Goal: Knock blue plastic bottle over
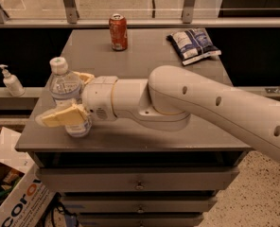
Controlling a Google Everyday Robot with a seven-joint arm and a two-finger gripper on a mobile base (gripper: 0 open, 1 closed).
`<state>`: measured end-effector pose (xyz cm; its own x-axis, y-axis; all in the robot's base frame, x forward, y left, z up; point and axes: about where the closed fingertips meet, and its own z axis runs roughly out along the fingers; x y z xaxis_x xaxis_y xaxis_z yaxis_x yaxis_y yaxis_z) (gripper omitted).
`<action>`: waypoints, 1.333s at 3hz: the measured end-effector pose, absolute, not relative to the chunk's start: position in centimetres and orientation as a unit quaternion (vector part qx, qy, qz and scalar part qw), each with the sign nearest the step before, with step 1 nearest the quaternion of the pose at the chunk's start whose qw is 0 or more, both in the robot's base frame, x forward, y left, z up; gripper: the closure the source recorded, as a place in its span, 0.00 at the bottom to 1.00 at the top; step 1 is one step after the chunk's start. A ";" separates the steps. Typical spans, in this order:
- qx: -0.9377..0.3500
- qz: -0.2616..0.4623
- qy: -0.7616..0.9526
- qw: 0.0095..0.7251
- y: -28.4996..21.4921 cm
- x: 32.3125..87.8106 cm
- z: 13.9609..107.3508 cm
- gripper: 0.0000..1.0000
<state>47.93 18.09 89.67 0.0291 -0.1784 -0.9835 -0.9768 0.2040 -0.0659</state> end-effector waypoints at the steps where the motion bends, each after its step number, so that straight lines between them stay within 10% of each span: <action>1: -0.496 0.388 0.580 0.517 17.9 47.9 89.7 0.64; 3: -0.495 0.358 0.595 0.523 13.4 48.5 91.4 1.00; 4: -0.495 0.310 0.614 0.531 7.4 49.1 94.1 1.00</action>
Offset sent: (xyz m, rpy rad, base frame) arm 0.0124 -0.0737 0.0156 -0.0163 -0.0211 -0.0929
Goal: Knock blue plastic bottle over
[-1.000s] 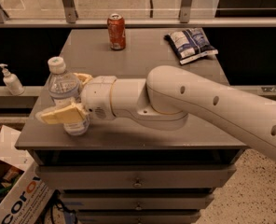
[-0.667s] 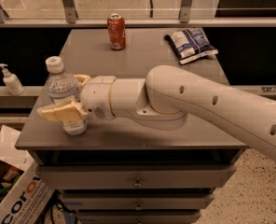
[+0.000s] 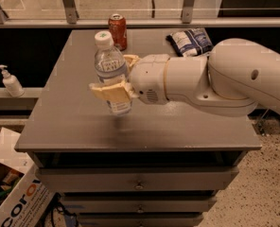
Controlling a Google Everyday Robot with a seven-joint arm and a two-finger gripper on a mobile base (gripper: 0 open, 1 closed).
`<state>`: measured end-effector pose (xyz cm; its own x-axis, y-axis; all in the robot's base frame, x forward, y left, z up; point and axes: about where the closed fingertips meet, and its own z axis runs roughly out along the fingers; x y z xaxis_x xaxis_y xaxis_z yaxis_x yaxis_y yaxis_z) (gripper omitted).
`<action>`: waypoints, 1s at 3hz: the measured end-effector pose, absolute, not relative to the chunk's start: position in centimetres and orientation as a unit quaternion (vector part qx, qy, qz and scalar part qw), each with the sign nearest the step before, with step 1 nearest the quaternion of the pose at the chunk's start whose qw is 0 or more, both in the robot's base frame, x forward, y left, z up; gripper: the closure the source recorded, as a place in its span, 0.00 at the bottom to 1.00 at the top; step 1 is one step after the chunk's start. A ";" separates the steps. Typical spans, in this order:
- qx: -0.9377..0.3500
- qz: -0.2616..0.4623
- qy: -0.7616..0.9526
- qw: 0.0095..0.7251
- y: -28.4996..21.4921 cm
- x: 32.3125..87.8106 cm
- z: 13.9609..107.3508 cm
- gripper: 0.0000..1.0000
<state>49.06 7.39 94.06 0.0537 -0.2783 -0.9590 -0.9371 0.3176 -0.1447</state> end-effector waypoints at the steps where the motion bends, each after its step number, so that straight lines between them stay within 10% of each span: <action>1: -0.504 0.250 0.638 0.526 2.6 49.2 96.6 1.00; 3: -0.567 0.189 0.665 0.449 1.0 48.9 97.5 1.00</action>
Offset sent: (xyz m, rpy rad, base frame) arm 0.0066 -0.0981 0.0396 -0.3760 -0.0327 -0.0882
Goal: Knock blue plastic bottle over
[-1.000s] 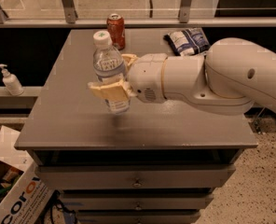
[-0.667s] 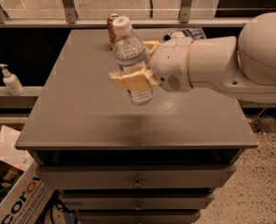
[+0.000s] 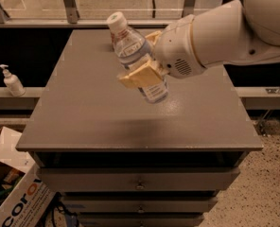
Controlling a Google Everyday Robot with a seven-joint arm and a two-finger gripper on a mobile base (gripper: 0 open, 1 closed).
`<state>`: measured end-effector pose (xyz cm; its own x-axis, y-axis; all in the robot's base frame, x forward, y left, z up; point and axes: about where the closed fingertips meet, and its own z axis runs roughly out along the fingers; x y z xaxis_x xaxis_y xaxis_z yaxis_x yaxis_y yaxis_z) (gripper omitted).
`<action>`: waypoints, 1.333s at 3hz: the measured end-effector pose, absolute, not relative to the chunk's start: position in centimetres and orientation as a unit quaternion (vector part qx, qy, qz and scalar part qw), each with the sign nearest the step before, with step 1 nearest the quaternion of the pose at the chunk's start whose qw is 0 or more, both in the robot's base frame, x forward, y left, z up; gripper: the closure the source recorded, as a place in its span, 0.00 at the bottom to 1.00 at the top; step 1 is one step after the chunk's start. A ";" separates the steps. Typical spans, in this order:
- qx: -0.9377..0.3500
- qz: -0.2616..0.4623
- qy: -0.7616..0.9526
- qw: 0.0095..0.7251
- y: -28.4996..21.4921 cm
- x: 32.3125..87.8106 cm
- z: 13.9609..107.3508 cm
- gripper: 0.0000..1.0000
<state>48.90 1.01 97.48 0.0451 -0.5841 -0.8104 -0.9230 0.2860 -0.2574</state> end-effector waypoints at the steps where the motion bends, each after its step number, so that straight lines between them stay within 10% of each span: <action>1: -0.617 0.180 0.670 0.371 4.2 48.4 95.4 1.00; 4: -0.689 0.036 0.701 0.182 4.3 49.9 87.8 1.00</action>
Offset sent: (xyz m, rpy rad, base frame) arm 0.0144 0.0443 -0.0986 -0.6973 0.1365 0.1820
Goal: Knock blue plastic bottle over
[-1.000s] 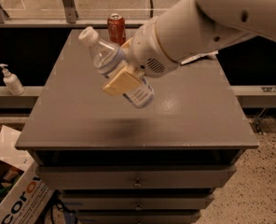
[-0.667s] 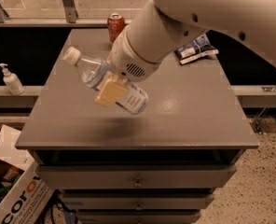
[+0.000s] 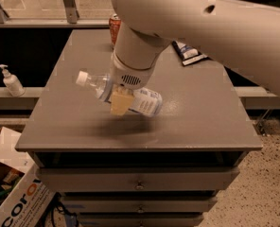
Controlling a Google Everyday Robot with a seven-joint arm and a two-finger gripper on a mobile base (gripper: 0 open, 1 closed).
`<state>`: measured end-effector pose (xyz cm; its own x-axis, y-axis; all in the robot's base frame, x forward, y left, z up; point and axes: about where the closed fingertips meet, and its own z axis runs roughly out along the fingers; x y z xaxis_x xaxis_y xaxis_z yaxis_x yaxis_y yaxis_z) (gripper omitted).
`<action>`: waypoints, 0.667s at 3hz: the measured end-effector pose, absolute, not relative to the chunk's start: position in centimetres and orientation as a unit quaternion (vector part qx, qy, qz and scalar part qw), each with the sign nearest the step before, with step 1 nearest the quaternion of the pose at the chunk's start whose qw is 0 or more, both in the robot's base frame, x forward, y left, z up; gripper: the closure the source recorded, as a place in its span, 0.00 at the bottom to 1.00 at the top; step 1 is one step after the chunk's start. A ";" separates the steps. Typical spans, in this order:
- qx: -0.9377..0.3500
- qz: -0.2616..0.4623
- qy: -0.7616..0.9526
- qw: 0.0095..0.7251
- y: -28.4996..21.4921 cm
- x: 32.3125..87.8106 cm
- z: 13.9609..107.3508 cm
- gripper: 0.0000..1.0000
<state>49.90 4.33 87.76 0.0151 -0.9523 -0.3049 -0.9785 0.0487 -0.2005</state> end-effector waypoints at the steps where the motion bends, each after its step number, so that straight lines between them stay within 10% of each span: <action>1: -0.675 0.001 0.719 0.163 2.8 50.7 87.0 1.00; 2: -0.659 -0.003 0.735 0.161 2.3 51.2 86.5 0.82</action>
Offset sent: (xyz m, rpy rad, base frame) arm 0.0201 -0.0235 -0.0224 -0.0695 0.0027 -0.1548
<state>51.23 2.33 86.47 -0.0795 -0.9693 -0.2325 -0.9671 0.1315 -0.2177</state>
